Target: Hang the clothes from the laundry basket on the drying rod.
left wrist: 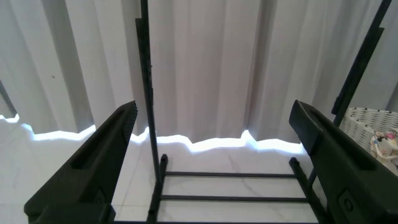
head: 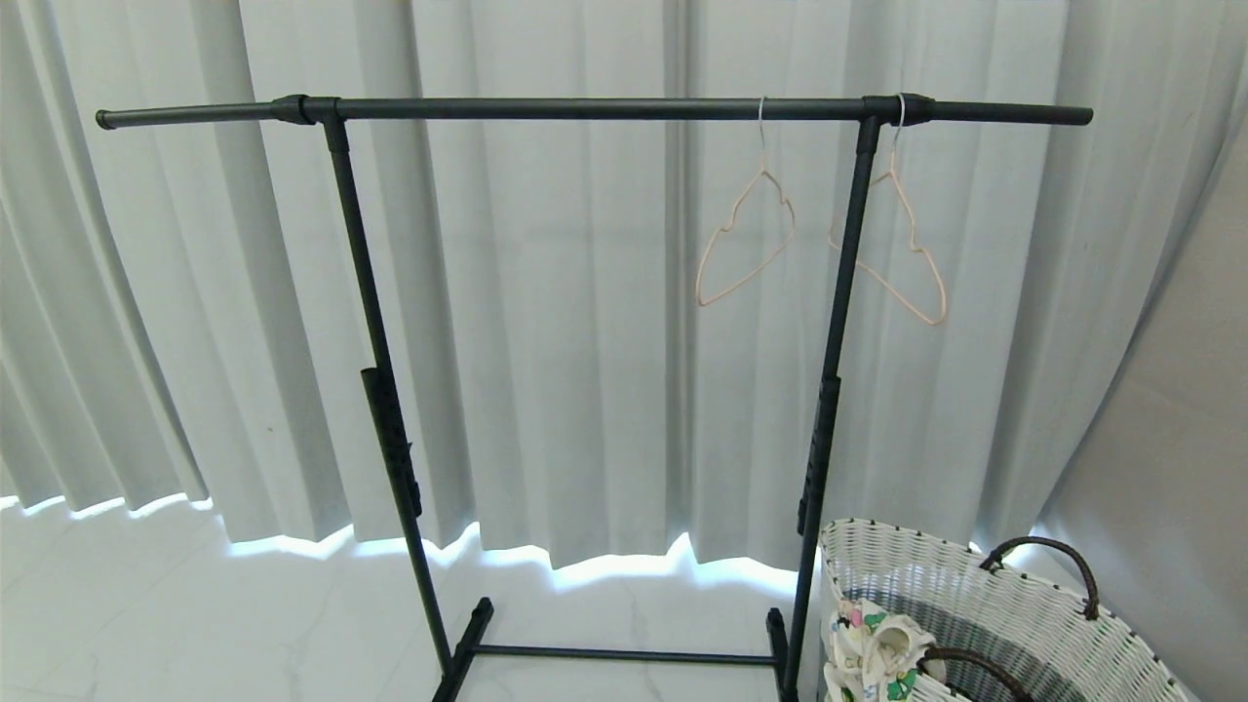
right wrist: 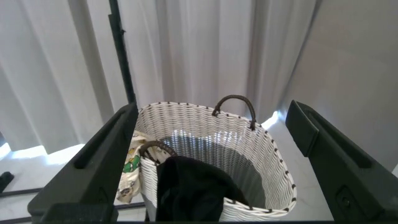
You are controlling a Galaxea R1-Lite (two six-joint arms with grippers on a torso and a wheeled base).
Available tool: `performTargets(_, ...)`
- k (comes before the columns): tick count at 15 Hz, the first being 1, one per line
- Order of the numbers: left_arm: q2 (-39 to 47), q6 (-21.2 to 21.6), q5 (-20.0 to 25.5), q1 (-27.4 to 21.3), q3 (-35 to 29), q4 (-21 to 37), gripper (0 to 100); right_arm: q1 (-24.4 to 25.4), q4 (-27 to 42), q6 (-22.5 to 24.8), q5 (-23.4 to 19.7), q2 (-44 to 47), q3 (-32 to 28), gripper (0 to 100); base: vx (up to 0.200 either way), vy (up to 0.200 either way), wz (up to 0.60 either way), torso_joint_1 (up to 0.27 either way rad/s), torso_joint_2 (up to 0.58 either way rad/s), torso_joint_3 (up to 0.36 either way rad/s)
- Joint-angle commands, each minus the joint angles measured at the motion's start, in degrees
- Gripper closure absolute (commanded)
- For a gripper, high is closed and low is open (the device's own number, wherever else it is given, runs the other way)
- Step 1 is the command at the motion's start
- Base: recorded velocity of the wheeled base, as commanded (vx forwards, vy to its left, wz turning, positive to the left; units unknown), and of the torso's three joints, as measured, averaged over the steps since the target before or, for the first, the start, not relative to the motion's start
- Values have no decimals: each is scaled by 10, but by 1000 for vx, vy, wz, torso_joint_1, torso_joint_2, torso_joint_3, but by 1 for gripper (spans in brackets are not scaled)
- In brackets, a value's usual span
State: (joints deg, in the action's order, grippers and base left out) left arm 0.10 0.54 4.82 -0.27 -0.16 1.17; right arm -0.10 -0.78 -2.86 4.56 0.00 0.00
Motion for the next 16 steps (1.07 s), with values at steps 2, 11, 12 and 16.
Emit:
performTargets(2, 0, 0, 0, 0, 0, 0, 0, 0, 0, -2, 0, 0, 0, 0, 0, 0, 0, 0, 0, 0)
performTargets(11, 0, -3, 0, 0, 0, 1, 0, 0, 0, 14, -9, 0, 0, 0, 0, 0, 0, 0, 0, 0)
performTargets(12, 0, -3, 0, 0, 0, 1, 0, 0, 0, 15, -12, 0, 0, 0, 0, 0, 0, 0, 0, 0)
performTargets(16, 0, -3, 0, 0, 0, 1, 0, 0, 3, 22, -16, 0, -1, 0, 0, 0, 0, 0, 0, 0)
